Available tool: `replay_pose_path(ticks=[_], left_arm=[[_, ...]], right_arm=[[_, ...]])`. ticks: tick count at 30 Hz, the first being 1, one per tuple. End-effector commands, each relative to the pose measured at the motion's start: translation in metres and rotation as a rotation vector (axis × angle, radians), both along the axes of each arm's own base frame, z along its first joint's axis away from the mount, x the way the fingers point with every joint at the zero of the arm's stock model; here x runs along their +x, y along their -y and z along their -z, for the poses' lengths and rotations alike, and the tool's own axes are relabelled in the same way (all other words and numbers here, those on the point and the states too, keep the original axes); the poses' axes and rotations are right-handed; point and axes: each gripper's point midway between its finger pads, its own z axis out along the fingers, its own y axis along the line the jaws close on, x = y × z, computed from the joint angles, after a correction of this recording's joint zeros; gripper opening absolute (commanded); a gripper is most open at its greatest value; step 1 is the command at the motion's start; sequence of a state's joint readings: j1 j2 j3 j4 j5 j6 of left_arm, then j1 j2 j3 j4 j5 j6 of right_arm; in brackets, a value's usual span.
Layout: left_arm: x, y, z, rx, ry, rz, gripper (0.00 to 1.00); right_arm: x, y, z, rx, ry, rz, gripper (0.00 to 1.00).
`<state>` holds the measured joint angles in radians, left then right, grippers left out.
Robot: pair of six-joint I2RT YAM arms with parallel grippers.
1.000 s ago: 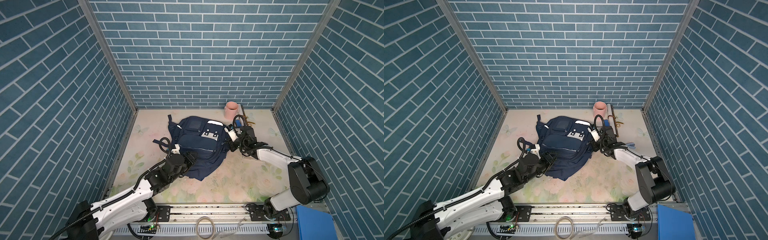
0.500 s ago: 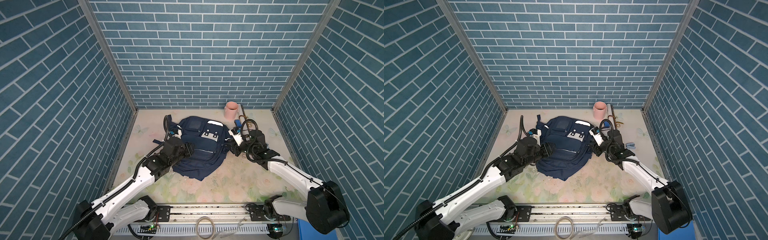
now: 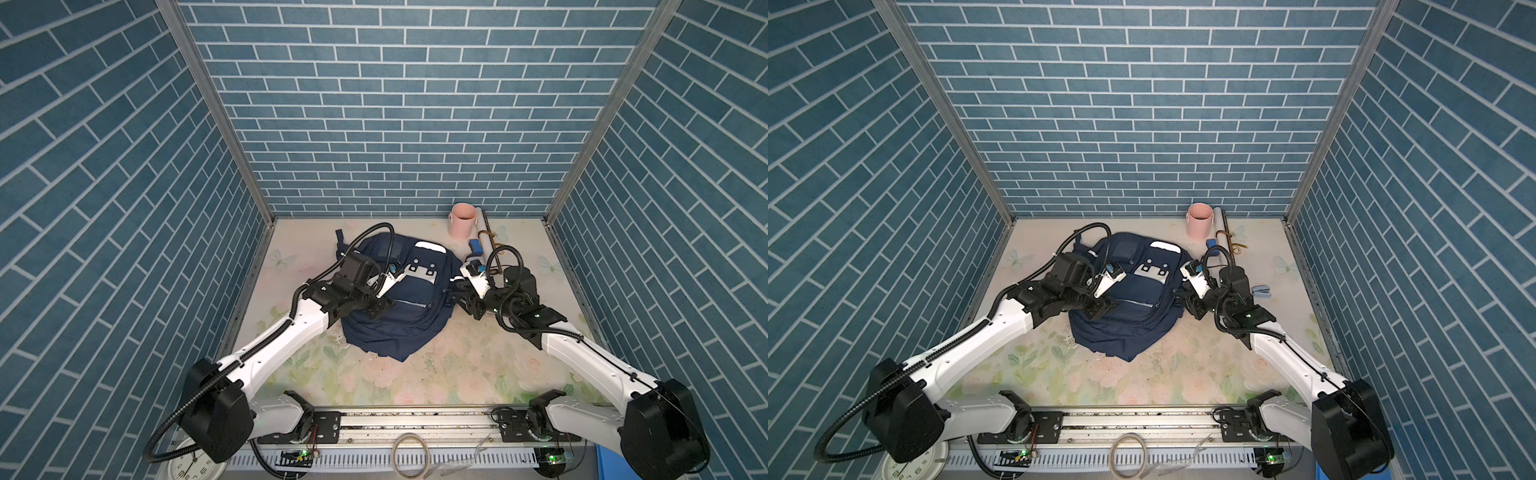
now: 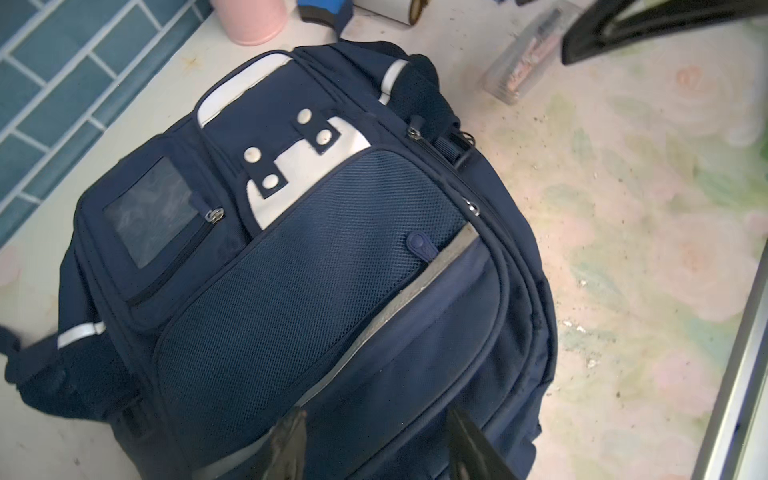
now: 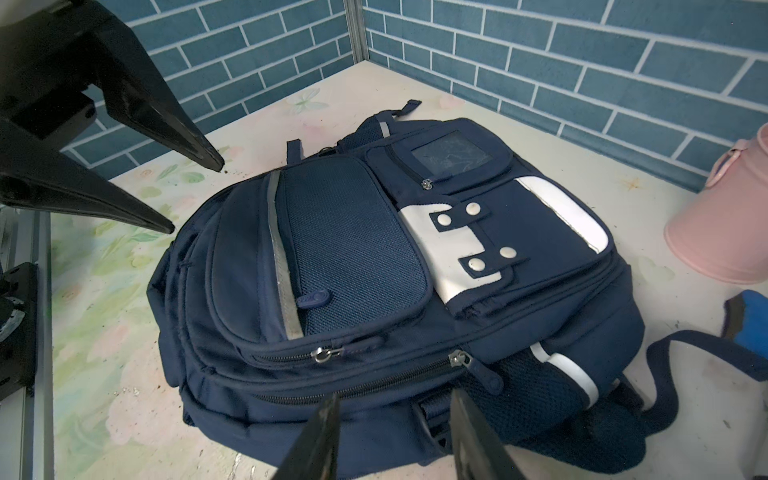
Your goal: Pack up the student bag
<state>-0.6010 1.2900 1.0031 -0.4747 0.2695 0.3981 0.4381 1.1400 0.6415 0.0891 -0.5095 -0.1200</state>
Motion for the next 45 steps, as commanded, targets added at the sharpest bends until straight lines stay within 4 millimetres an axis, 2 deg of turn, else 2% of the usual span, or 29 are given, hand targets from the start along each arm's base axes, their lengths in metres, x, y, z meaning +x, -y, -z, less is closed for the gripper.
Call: replay_pose_path(ticks=[1, 9, 15, 17, 18, 20, 22, 28, 31, 37, 42, 45], left_arm=[[-0.015, 0.013, 0.013, 0.085, 0.090, 0.194, 0.56], [-0.015, 0.043, 0.041, 0.150, 0.182, 0.292, 0.56], [0.007, 0.042, 0.053, 0.198, 0.232, 0.224, 0.55], [0.013, 0.042, 0.051, 0.203, 0.251, 0.194, 0.46], [0.015, 0.042, 0.049, 0.203, 0.257, 0.182, 0.35], [0.019, 0.041, 0.046, 0.195, 0.268, 0.156, 0.20], [0.018, 0.043, 0.044, 0.181, 0.275, 0.161, 0.00], [0.009, 0.042, 0.014, 0.084, 0.338, 0.150, 0.00], [0.001, 0.040, -0.002, 0.039, 0.379, 0.169, 0.00], [-0.012, 0.030, -0.002, 0.037, 0.413, 0.210, 0.00], [-0.017, 0.029, -0.009, 0.031, 0.437, 0.237, 0.00], [-0.019, 0.027, -0.012, 0.030, 0.456, 0.247, 0.00]], right_arm=[[-0.004, -0.001, 0.012, -0.015, -0.020, -0.025, 0.45], [0.000, -0.006, 0.021, -0.022, -0.040, -0.048, 0.44], [0.001, -0.010, 0.023, -0.023, -0.051, -0.064, 0.44], [0.001, -0.009, 0.024, -0.025, -0.051, -0.064, 0.44], [0.001, -0.009, 0.025, -0.028, -0.050, -0.064, 0.43], [0.000, -0.009, 0.025, -0.026, -0.041, -0.067, 0.42], [-0.002, -0.010, 0.022, -0.013, -0.017, -0.075, 0.41], [-0.007, -0.017, 0.006, 0.047, 0.104, -0.141, 0.40], [-0.001, -0.023, 0.008, 0.061, 0.103, -0.145, 0.40], [0.010, -0.042, 0.014, 0.084, 0.077, -0.210, 0.39], [0.007, -0.055, 0.025, 0.084, 0.074, -0.289, 0.39], [-0.002, -0.062, 0.025, 0.122, 0.062, -0.360, 0.40]])
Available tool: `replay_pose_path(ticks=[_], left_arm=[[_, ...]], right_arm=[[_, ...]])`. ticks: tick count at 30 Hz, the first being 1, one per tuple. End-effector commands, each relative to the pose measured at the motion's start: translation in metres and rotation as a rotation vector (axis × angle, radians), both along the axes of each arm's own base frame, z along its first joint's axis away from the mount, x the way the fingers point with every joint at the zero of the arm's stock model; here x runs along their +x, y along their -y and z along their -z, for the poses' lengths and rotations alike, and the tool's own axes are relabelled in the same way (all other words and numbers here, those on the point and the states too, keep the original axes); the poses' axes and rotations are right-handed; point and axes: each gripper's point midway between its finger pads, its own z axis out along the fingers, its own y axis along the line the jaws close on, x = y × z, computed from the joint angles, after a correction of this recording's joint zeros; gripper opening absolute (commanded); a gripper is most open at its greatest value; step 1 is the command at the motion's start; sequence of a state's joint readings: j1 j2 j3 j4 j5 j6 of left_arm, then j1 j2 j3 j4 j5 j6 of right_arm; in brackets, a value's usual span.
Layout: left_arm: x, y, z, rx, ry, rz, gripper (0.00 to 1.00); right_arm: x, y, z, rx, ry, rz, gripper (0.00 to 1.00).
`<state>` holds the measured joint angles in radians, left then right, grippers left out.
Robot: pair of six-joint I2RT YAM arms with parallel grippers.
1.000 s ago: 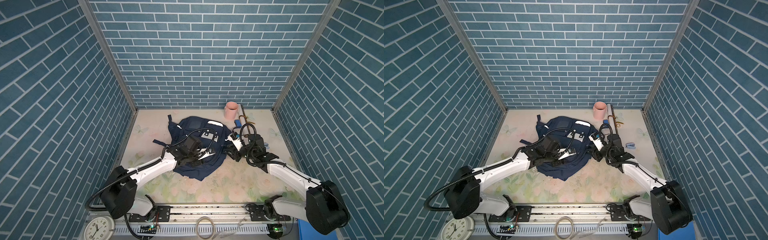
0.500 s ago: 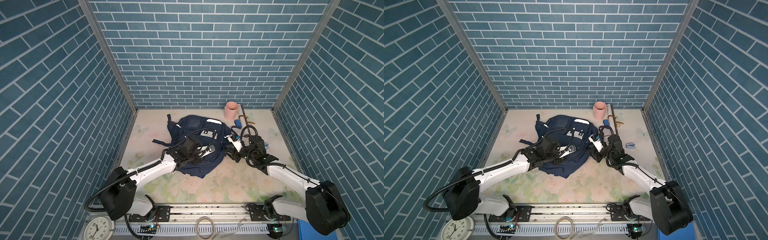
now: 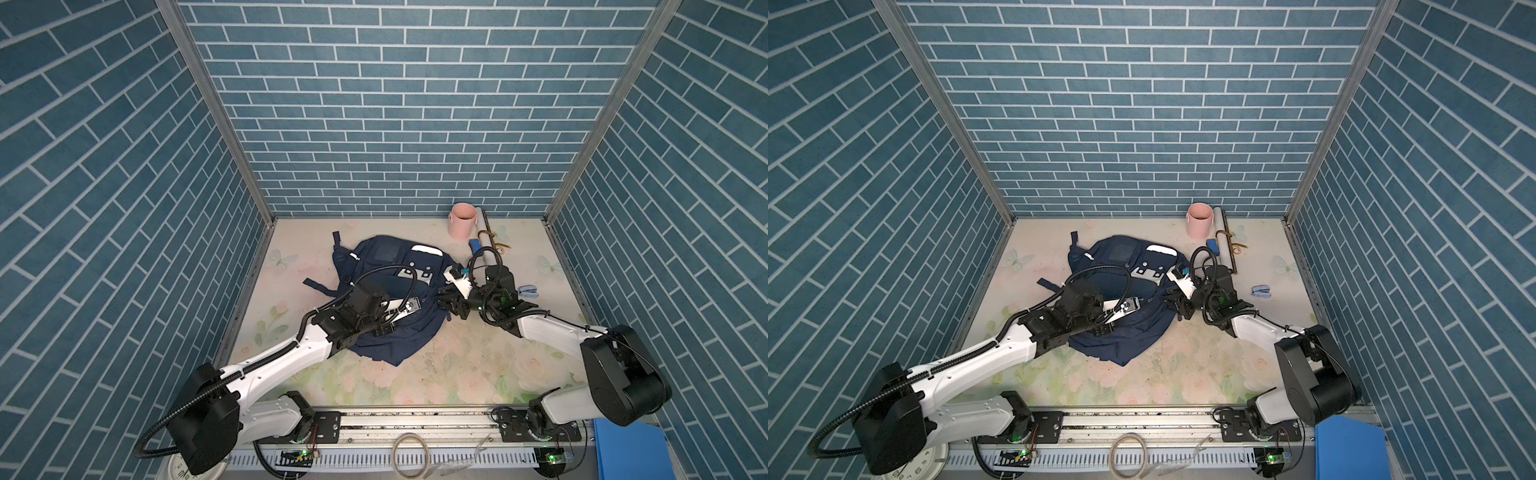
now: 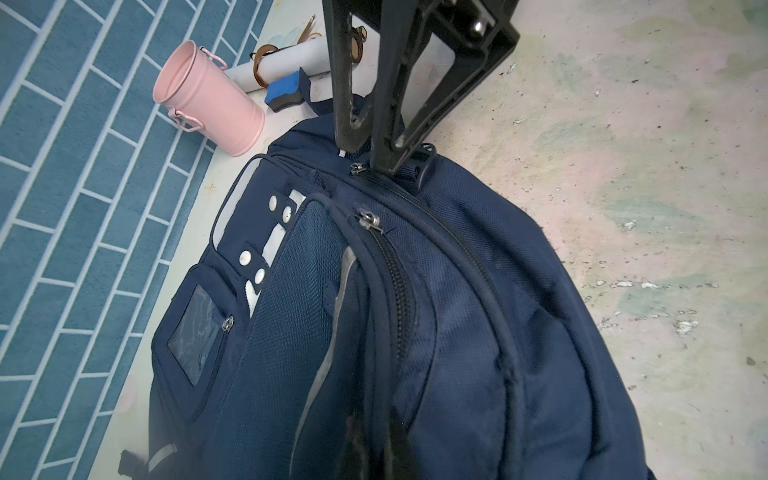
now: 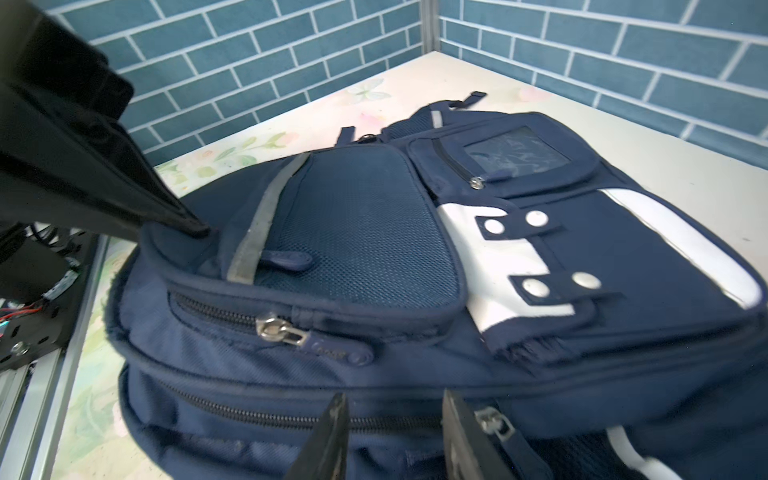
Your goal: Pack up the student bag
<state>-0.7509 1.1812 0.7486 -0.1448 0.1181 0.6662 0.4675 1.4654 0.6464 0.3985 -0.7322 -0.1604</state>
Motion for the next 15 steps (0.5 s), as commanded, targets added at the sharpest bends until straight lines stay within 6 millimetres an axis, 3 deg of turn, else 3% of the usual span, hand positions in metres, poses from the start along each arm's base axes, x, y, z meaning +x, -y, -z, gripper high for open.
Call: replay_pose_path(ticks=[1, 6, 15], left_arm=[[0.000, 0.005, -0.027, -0.061, 0.088, 0.044, 0.00], [-0.003, 0.002, -0.021, -0.039, 0.090, 0.063, 0.00], [-0.006, 0.004, -0.023, -0.045, 0.104, 0.093, 0.00]], right_arm=[[-0.010, -0.016, -0.017, 0.067, 0.081, -0.133, 0.40], [-0.024, -0.027, -0.012, 0.085, 0.085, -0.214, 0.41], [-0.011, -0.045, 0.009, 0.065, 0.012, -0.216, 0.42]])
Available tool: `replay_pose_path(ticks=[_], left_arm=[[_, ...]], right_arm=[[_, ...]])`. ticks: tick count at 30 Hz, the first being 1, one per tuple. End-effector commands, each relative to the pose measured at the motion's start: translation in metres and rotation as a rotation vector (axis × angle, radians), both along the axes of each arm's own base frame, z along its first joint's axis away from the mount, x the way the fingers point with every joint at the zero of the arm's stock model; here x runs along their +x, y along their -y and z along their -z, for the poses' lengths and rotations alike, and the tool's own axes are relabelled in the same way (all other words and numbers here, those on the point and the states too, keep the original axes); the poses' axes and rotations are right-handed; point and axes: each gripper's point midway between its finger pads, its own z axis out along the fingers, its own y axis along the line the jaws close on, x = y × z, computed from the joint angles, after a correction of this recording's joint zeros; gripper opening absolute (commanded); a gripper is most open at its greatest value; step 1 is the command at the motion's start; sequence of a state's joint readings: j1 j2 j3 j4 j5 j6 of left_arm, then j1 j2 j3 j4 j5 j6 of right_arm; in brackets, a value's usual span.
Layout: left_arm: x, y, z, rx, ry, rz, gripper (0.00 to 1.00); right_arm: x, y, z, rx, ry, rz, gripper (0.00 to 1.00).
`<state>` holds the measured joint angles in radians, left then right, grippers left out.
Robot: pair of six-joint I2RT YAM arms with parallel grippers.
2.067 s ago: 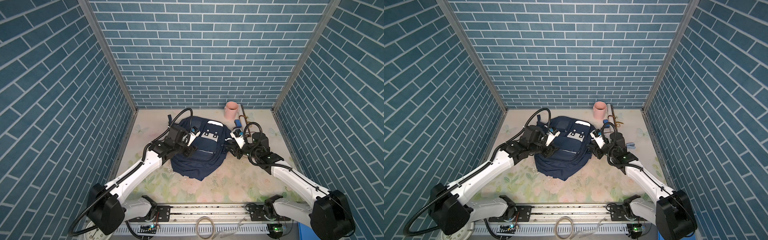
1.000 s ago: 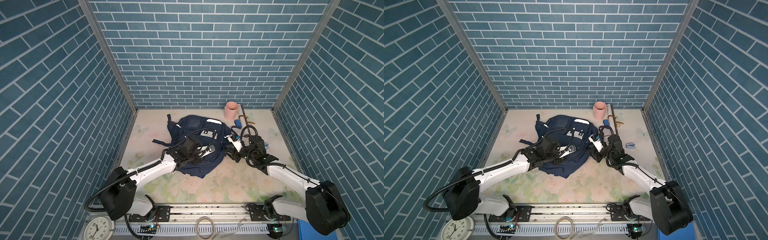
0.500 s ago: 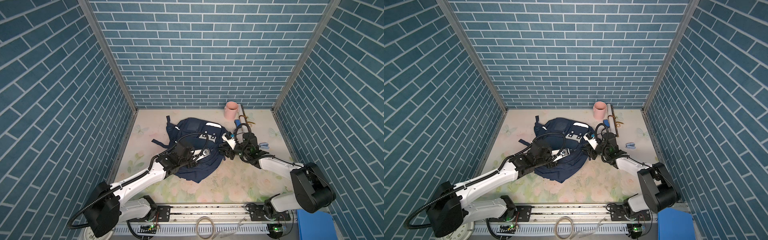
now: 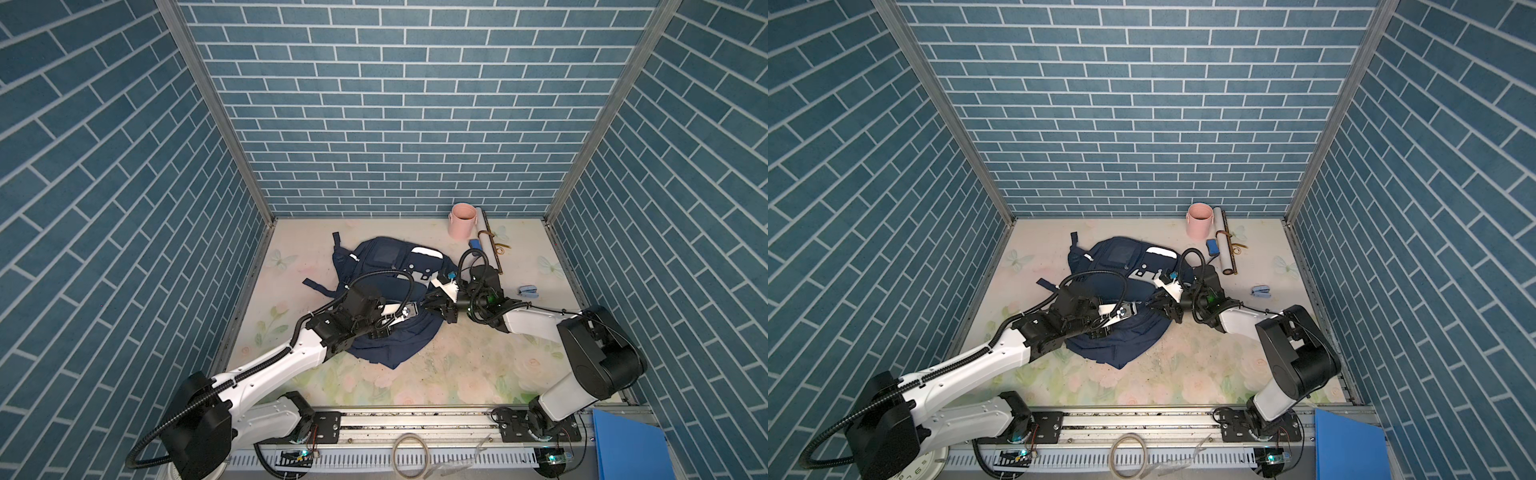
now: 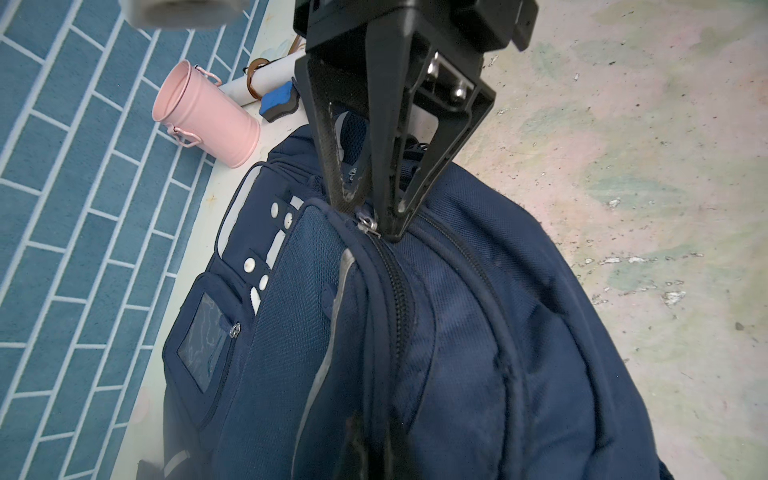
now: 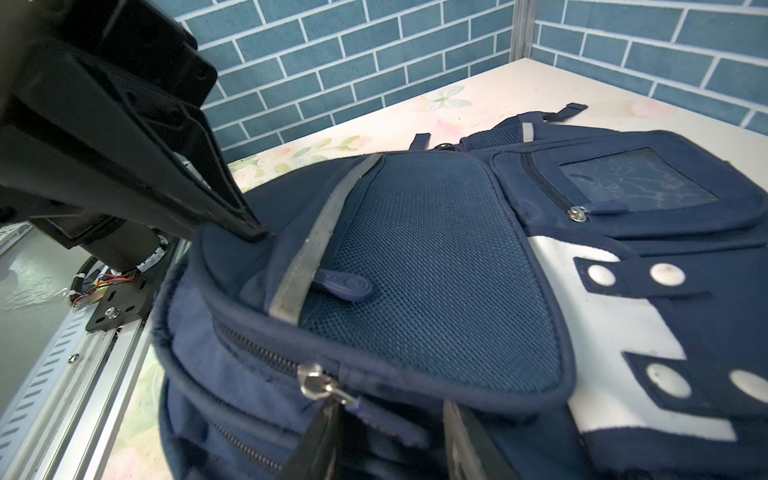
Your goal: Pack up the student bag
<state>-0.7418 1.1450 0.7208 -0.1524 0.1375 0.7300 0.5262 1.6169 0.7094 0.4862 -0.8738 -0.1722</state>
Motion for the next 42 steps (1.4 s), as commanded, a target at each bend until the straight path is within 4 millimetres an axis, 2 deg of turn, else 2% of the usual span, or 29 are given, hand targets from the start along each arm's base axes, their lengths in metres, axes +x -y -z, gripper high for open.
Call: replay_pose_path(ticks=[1, 6, 11, 20, 23, 31, 39, 40, 42], left_arm=[[0.000, 0.009, -0.025, -0.071, 0.071, 0.049, 0.00], [0.005, 0.010, -0.027, -0.092, 0.081, 0.022, 0.00], [0.016, 0.005, -0.032, -0.137, 0.086, -0.028, 0.00], [0.027, -0.001, -0.028, -0.108, 0.084, -0.079, 0.00], [0.026, 0.000, -0.026, -0.108, 0.072, -0.075, 0.00], [0.026, 0.001, -0.031, -0.134, 0.070, -0.083, 0.00], [0.023, 0.001, -0.033, -0.157, 0.064, -0.081, 0.00], [0.023, 0.001, -0.033, -0.162, 0.064, -0.086, 0.00], [0.026, 0.000, -0.036, -0.174, 0.057, -0.118, 0.00]], right_arm=[[0.004, -0.010, 0.002, 0.009, 0.032, -0.034, 0.42], [-0.004, -0.019, 0.014, -0.030, 0.022, -0.088, 0.40], [-0.021, -0.019, 0.008, -0.017, 0.089, -0.127, 0.32], [-0.011, -0.005, 0.002, -0.031, 0.139, 0.025, 0.18], [-0.013, -0.002, -0.005, -0.013, 0.180, 0.039, 0.17], [-0.008, -0.005, -0.005, -0.020, 0.189, 0.065, 0.13], [-0.003, -0.011, -0.003, -0.020, 0.209, 0.067, 0.18], [-0.004, -0.012, -0.003, -0.018, 0.205, 0.061, 0.18], [0.000, -0.011, -0.001, -0.037, 0.197, 0.080, 0.07]])
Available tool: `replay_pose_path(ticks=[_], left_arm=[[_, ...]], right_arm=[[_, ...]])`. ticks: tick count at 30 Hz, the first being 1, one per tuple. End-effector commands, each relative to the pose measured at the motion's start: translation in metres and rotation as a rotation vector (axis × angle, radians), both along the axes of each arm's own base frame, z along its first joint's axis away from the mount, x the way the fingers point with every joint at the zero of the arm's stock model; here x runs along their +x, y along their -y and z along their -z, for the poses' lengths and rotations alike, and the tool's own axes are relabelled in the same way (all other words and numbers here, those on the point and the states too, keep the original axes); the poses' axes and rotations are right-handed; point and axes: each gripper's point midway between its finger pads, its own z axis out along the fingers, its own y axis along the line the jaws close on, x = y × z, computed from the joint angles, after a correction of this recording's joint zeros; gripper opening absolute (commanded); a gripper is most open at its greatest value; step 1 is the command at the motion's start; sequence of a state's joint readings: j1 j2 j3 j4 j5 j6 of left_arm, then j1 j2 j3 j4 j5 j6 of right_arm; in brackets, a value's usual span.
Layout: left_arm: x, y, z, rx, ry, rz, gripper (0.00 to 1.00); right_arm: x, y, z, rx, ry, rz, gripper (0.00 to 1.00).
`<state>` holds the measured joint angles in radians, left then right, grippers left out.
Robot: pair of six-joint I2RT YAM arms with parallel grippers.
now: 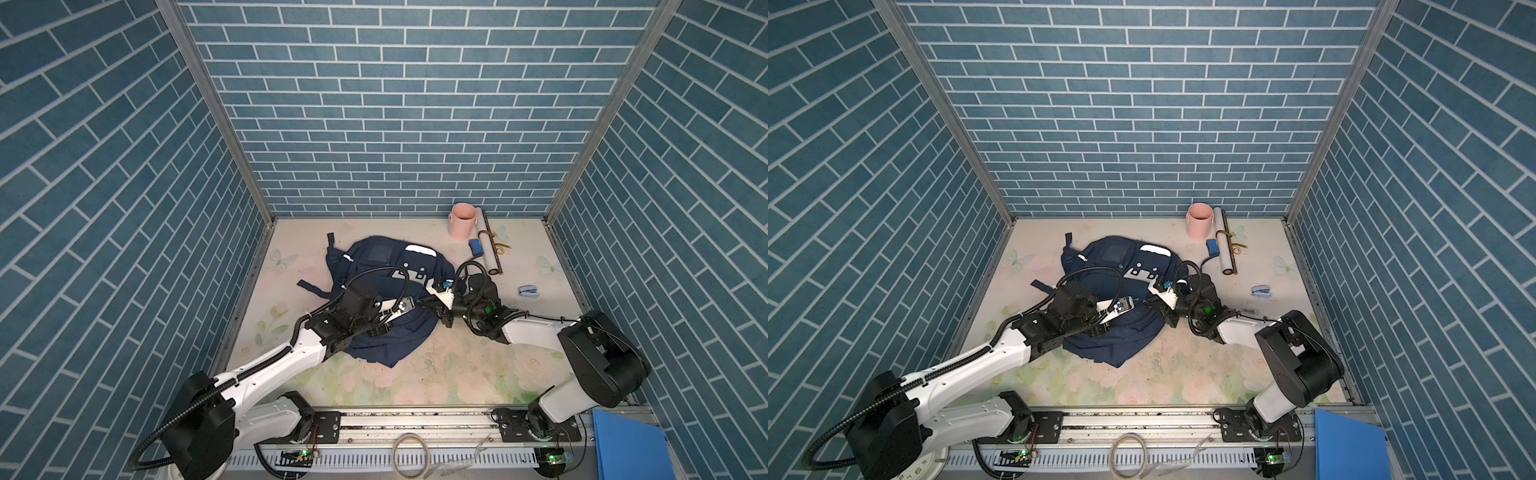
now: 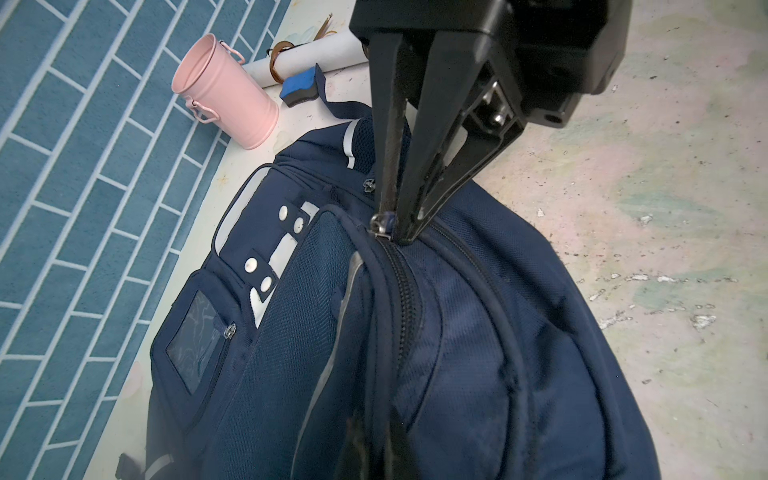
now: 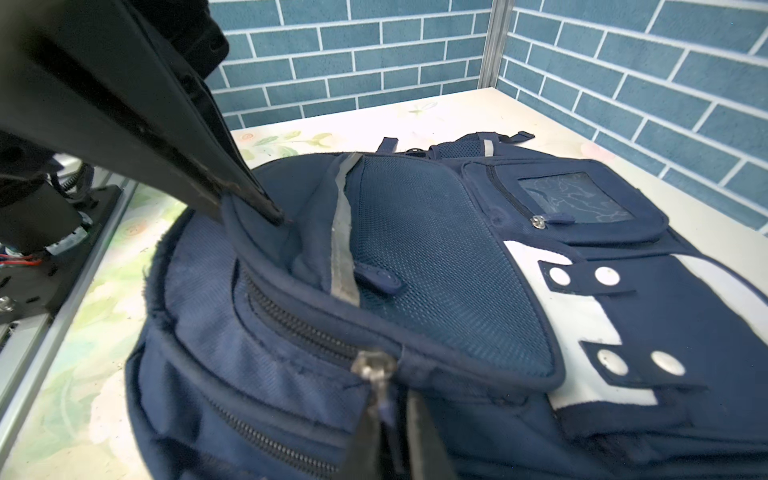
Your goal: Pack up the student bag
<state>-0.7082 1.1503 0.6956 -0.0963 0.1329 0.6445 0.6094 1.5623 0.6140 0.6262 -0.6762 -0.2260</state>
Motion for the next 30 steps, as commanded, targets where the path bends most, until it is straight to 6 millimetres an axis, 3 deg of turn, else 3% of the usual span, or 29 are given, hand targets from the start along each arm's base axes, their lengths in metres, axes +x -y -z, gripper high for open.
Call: replay_pose_path(ticks=[1, 9, 18, 25, 26, 28, 29, 30], left_arm=[[0.019, 0.005, -0.039, -0.112, 0.081, -0.065, 0.00], [0.024, 0.014, -0.035, -0.231, -0.068, -0.236, 0.00], [0.012, 0.064, -0.046, -0.306, -0.135, -0.196, 0.00], [0.006, 0.065, -0.037, -0.281, -0.140, -0.156, 0.00], [0.003, 0.062, -0.034, -0.265, -0.127, -0.135, 0.03], [-0.002, 0.053, -0.029, -0.213, -0.095, -0.109, 0.38], [-0.004, 0.045, -0.024, -0.176, -0.082, -0.103, 0.51], [-0.004, 0.036, -0.019, -0.141, -0.069, -0.106, 0.57]], right_arm=[[0.008, -0.003, -0.002, -0.016, 0.011, 0.029, 0.02], [0.016, 0.021, -0.018, -0.078, -0.021, 0.172, 0.00], [-0.033, 0.020, -0.027, -0.010, -0.053, 0.076, 0.00], [-0.038, 0.027, -0.025, 0.021, -0.072, 0.101, 0.00], [-0.037, 0.030, -0.024, 0.026, -0.074, 0.113, 0.00], [-0.031, 0.035, -0.023, 0.035, -0.086, 0.151, 0.00], [-0.029, 0.038, -0.024, 0.037, -0.088, 0.158, 0.00], [-0.028, 0.039, -0.024, 0.039, -0.094, 0.163, 0.00]])
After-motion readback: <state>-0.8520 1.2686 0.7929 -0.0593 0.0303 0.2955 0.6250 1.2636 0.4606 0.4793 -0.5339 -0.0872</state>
